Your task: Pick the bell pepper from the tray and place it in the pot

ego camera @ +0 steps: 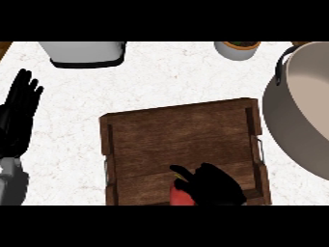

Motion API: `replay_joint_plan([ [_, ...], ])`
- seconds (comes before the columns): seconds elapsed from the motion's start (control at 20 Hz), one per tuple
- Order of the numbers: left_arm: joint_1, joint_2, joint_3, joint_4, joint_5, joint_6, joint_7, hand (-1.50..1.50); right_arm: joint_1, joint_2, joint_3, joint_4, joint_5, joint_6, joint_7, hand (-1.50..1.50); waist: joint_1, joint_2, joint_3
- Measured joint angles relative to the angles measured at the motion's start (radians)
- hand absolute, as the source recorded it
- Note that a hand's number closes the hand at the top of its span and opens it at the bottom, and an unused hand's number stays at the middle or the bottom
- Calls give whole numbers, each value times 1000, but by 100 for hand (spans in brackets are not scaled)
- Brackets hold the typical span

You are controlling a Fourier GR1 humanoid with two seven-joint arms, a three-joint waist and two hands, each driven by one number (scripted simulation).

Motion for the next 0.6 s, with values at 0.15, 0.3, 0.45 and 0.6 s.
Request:
replay_joint_plan([
  [0.15,16,3,9,-12,4,2,8,0,189,-133,5,-150,-45,-57,-72,150,-18,1,1],
  [0.3,20,8,12,-22,2,2,11,0,365,-276,-24,-263,-59,-166,-140,150,-22,7,2],
  [0.45,25,11,15,-27,5,-4,13,0,532,-395,-71,-376,-80,-275,-194,150,-20,12,3],
  [0.6,37,6,16,-29,2,-2,3,0,642,-434,-167,-471,-172,-378,-238,150,-27,14,4],
])
